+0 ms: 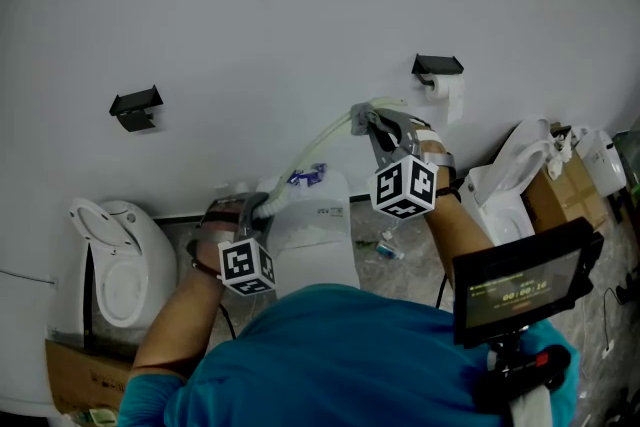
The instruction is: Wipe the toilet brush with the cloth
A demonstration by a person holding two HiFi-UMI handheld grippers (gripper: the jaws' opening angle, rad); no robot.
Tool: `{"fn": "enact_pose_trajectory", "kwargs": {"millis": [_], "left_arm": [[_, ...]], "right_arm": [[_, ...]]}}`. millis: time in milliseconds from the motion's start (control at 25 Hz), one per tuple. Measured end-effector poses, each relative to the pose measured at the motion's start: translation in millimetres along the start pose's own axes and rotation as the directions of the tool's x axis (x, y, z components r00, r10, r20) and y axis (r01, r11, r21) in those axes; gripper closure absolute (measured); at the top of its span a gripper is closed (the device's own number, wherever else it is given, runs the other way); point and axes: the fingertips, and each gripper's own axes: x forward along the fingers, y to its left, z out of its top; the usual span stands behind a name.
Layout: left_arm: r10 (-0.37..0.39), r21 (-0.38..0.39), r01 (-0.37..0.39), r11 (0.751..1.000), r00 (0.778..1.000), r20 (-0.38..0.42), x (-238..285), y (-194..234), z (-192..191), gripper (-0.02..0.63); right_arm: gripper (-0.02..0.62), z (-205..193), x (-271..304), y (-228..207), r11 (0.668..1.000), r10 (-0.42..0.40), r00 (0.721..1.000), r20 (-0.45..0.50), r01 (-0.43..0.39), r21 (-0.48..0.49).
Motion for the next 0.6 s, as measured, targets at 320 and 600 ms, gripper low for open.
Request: {"fn": "enact_pose_trajectory", "kwargs": {"millis": [320,600], "left_arm": [[0.011,0.003,-0.011,1.000,1.000,0.006,-3,0,-3,0.463],[0.016,-0.007,-0.016,1.000,1.000,-0.005,-3,1,-11,0.463]], "right_arm": [[0.549,-34,-4,-24,0.998,-0.051,0.996,-0.074,0.053,0.022],[0.549,-61,-9,-42,0.994,-0.080,0.987,-0.138,0.089,0.059]]}}
